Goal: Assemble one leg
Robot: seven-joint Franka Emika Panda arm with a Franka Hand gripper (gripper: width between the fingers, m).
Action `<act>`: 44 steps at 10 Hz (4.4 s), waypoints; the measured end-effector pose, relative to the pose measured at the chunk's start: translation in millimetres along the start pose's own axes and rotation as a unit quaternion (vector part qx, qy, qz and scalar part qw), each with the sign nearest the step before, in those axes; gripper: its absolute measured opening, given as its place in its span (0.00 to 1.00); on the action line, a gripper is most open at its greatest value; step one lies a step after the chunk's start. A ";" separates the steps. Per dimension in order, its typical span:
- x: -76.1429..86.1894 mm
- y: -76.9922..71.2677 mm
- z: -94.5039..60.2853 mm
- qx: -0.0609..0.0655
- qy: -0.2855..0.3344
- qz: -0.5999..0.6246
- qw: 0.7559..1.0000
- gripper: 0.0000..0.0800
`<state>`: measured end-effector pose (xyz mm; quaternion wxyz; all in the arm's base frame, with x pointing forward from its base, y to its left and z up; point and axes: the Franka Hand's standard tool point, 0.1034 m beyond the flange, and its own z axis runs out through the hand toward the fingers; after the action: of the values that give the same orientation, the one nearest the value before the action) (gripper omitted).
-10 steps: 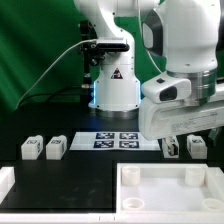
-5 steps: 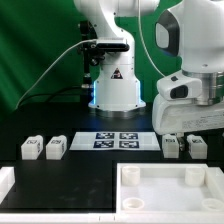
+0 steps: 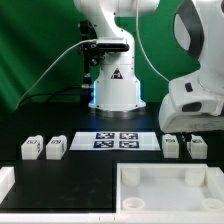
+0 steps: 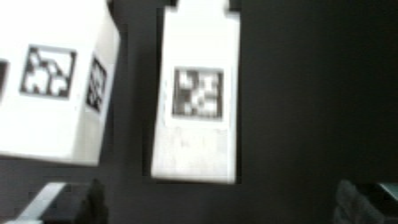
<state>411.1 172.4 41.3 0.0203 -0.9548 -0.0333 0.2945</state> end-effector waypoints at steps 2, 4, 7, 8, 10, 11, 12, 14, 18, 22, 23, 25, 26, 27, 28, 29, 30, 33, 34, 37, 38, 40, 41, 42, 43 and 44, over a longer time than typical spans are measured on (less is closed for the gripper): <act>3.3 0.3 1.1 -0.001 -0.085 -0.001 0.996 0.81; 6.3 -0.2 3.7 0.000 -0.133 -0.003 0.991 0.81; 2.2 -4.0 19.7 -0.005 -0.133 -0.004 0.991 0.81; 0.4 -3.9 25.7 -0.006 -0.133 -0.004 0.991 0.81; -4.8 -3.2 39.3 -0.008 -0.135 -0.004 0.991 0.81; -6.3 -2.5 43.7 -0.008 -0.136 -0.004 0.991 0.81; -4.9 -1.9 45.3 -0.009 -0.130 -0.004 0.991 0.81; -4.5 -2.1 45.4 -0.009 -0.130 -0.004 0.992 0.70; -4.5 -2.0 45.4 -0.009 -0.130 -0.004 0.992 0.37; -4.5 -2.0 45.4 -0.009 -0.130 -0.004 0.992 0.37; -4.5 -2.0 45.4 -0.009 -0.130 -0.004 0.992 0.37; -4.5 -2.0 45.4 -0.009 -0.130 -0.004 0.992 0.37; -4.5 -2.0 45.4 -0.009 -0.130 -0.004 0.992 0.37; -4.5 -2.0 45.4 -0.009 -0.130 -0.004 0.992 0.37; -4.5 -2.0 45.4 -0.009 -0.130 -0.004 0.992 0.37; -4.5 -2.0 45.4 -0.009 -0.130 -0.004 0.992 0.37; -4.5 -2.0 45.4 -0.009 -0.130 -0.004 0.992 0.37; -4.5 -2.0 45.4 -0.009 -0.130 -0.004 0.992 0.37; -4.5 -2.0 45.4 -0.009 -0.130 -0.004 0.992 0.37; -3.6 -2.1 44.3 -0.009 -0.127 -0.005 0.992 0.37; 0.6 -2.9 36.7 -0.008 -0.108 -0.008 0.994 0.37; 3.1 3.7 1.7 -0.001 -0.080 -0.024 0.996 0.37; 6.4 8.7 -24.4 0.004 -0.025 -0.026 0.999 0.37; 2.0 15.6 -48.3 0.004 0.033 -0.030 0.999 0.37; -3.6 23.8 -71.4 0.004 0.082 -0.030 0.996 0.37; -5.7 30.4 -88.4 0.004 0.137 -0.028 0.990 0.37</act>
Offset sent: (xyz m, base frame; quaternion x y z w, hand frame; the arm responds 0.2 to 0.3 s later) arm 0.0000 0.0000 0.0000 0.0000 -0.0899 0.0000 0.9960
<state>457.8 140.0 115.7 0.0365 -0.9847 -0.0562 0.1607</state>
